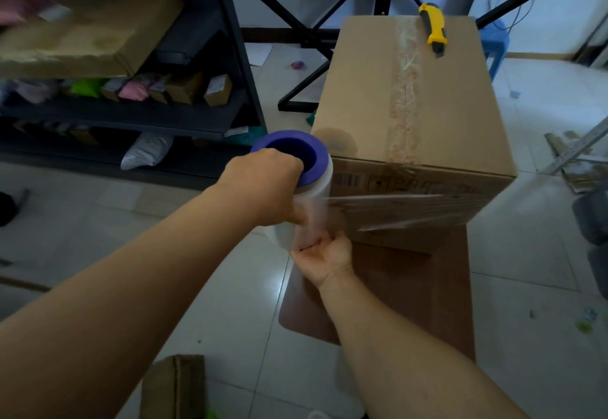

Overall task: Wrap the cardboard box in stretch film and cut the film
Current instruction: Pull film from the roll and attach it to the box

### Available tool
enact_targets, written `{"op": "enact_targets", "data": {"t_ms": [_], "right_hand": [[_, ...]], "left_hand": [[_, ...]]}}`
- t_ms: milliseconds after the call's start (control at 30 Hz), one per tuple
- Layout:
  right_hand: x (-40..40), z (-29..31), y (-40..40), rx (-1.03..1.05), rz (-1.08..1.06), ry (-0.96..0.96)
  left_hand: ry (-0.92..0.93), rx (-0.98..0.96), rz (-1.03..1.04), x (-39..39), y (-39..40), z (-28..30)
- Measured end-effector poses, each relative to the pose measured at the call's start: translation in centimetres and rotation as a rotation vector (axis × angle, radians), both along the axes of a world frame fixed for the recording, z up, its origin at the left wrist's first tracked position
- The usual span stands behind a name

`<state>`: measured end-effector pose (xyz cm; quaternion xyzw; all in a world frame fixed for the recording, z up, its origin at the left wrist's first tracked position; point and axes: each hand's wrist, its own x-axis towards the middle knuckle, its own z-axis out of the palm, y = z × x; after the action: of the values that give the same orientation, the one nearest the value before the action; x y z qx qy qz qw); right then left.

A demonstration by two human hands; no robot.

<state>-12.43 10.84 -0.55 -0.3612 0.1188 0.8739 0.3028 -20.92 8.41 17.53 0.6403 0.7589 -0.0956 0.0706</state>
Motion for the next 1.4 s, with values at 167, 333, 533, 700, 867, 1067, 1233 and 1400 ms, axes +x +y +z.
{"op": "enact_targets", "data": {"t_ms": [167,333,533,700,867,1067,1233,1400], "right_hand": [[-1.0,-0.5,0.4,0.043,0.073,0.105],[-2.1,-0.6,0.8,0.048,0.075,0.151],[-3.3,-0.7,0.8,0.058,0.055,0.218],[-4.7,-0.4,1.1,0.100,-0.035,0.239],[-6.6,0.0,1.0,0.103,-0.153,0.226],[-7.9,0.0,2.1,0.101,-0.244,0.187],[-9.0,-2.4,3.3,0.093,-0.277,0.161],[-9.4,-3.1,3.5,0.098,-0.300,0.167]], "left_hand": [[-0.028,-0.032,0.074,-1.4,0.3,-0.5],[-0.053,-0.028,0.081,-3.1,1.0,-0.3],[-0.011,-0.059,0.085,-4.4,2.1,-0.7],[0.007,-0.049,0.024,-6.2,3.6,-0.9],[0.011,-0.013,-0.059,-7.6,5.0,-0.7],[0.018,-0.010,-0.129,-8.5,7.4,-0.7],[0.020,-0.039,-0.132,-8.9,8.4,-1.4],[0.032,-0.025,-0.137,-9.1,9.0,-2.2]]}}
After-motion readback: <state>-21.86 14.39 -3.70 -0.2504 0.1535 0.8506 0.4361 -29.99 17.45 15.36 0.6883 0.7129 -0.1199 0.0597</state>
